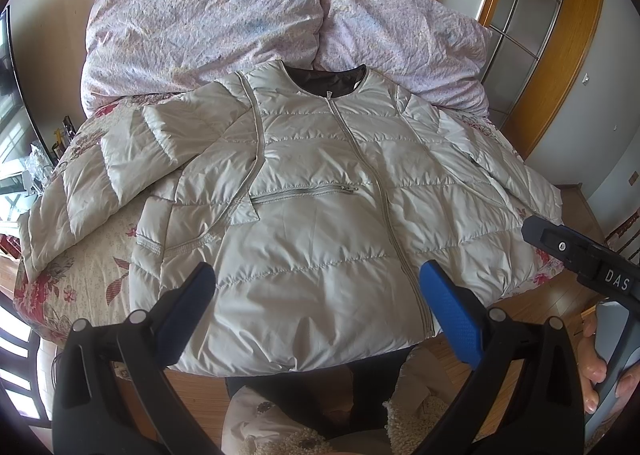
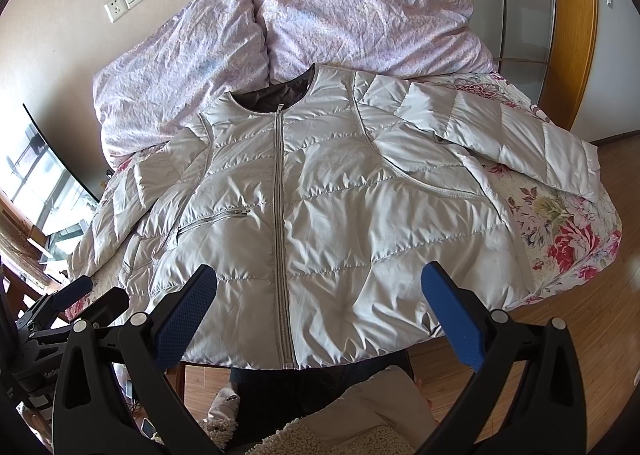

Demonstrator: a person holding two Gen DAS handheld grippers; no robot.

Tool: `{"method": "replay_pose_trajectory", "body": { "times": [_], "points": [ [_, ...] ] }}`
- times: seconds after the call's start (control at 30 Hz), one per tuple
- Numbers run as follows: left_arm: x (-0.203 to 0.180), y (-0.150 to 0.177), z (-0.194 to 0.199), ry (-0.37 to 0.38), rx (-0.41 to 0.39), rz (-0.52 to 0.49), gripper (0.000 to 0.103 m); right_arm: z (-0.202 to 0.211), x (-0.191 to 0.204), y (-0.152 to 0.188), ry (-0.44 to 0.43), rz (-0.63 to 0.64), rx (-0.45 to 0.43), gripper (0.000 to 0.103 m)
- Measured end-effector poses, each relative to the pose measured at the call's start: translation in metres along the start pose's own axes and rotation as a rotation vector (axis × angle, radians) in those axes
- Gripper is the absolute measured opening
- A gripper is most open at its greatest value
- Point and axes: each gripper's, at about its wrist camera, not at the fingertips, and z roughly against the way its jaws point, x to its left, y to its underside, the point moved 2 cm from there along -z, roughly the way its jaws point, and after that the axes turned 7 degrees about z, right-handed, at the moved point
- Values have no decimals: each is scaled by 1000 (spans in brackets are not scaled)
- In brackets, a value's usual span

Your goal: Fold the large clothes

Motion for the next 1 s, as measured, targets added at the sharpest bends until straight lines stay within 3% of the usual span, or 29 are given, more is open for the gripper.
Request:
{"method": "replay_pose_trajectory", "body": {
  "times": [1.0],
  "points": [
    [4,-2,-7,-1,7,10,101,-6,-5,2,-1,-24,7,102]
  ]
}}
